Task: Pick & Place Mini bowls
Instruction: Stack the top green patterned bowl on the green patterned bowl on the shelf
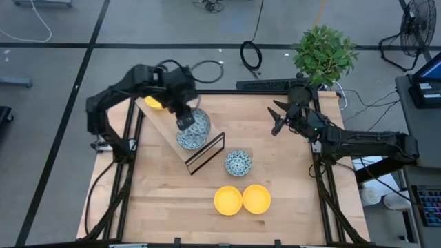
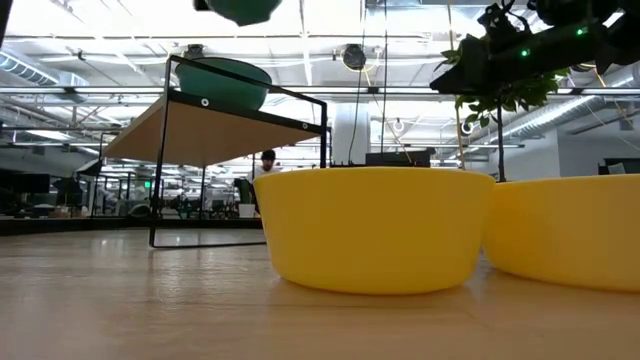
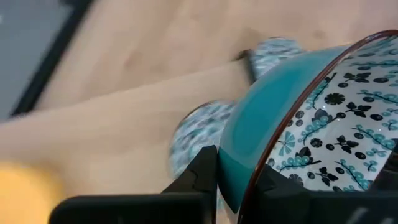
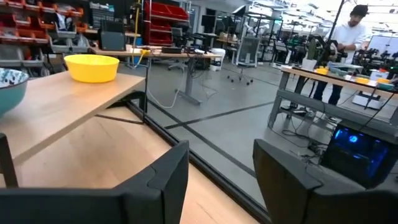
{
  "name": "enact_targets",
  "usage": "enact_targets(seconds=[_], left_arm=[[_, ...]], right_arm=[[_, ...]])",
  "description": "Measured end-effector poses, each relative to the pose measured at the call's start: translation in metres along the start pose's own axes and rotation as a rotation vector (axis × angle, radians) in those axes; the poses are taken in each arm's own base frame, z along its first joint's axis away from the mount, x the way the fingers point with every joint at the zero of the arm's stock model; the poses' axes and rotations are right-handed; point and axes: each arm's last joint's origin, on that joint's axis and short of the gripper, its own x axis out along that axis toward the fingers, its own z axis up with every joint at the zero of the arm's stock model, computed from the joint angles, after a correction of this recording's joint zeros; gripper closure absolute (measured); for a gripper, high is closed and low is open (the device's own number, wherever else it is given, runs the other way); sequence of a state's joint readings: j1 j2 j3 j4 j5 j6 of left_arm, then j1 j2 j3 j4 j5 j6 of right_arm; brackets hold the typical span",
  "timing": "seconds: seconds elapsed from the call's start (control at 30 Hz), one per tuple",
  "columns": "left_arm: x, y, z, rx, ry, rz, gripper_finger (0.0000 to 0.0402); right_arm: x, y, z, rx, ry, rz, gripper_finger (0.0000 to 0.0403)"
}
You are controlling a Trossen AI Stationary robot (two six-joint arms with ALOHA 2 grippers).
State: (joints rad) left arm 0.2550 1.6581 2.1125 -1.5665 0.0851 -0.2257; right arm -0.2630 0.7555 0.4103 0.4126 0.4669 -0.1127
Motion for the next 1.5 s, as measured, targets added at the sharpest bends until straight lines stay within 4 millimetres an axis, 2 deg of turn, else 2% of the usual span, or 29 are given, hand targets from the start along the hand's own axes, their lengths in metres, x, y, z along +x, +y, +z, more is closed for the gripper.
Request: enact_targets(seconds=[0.07, 0.23, 0.43, 0.5, 0.6, 0.87, 0.97, 1.1, 1.2, 1.33, 1.5], left_arm=[[0.008, -0.001, 0.004, 0.040, 0.033, -0.058, 0.0373], [0.022, 0.005, 0.012, 0.041, 0.071, -0.061, 0.0382], [0.018, 0.019, 0.013, 0.010, 0.063, -0.064, 0.0382], [0.012, 0.024, 0.011, 0.065, 0.042, -0.102, 0.0382], [-0.009, 0.030, 0.002, 0.124, -0.016, -0.107, 0.0378], [-0.061, 0.043, -0.028, 0.009, -0.163, -0.079, 0.0382], [-0.070, 0.045, -0.035, -0.047, -0.193, -0.046, 0.0382], [-0.058, 0.050, -0.043, -0.074, -0.140, 0.059, 0.0381], [-0.039, 0.057, -0.053, -0.098, -0.055, 0.083, 0.0381], [-0.005, 0.062, -0.055, -0.113, 0.055, -0.026, 0.0382], [0.023, 0.063, -0.050, -0.065, 0.079, -0.079, 0.0379]], right_arm=[[0.000, 0.000, 0.000, 0.000, -0.001, 0.000, 0.0238], [0.000, 0.000, 0.000, -0.002, 0.003, 0.001, 0.0242], [0.000, 0.000, -0.001, -0.007, 0.010, 0.002, 0.0243], [0.000, 0.000, -0.002, -0.011, 0.018, 0.003, 0.0244], [0.000, 0.001, -0.004, -0.020, 0.034, 0.005, 0.0247], [0.000, 0.001, -0.005, -0.029, 0.052, 0.007, 0.0248], [0.000, 0.001, -0.005, -0.015, 0.051, 0.007, 0.0248], [0.000, 0.001, -0.004, -0.005, 0.039, 0.005, 0.0248], [0.000, 0.001, -0.004, -0.005, 0.038, 0.005, 0.0248], [0.000, 0.001, -0.004, -0.005, 0.038, 0.006, 0.0248], [0.000, 0.000, -0.003, -0.018, 0.031, 0.004, 0.0248]])
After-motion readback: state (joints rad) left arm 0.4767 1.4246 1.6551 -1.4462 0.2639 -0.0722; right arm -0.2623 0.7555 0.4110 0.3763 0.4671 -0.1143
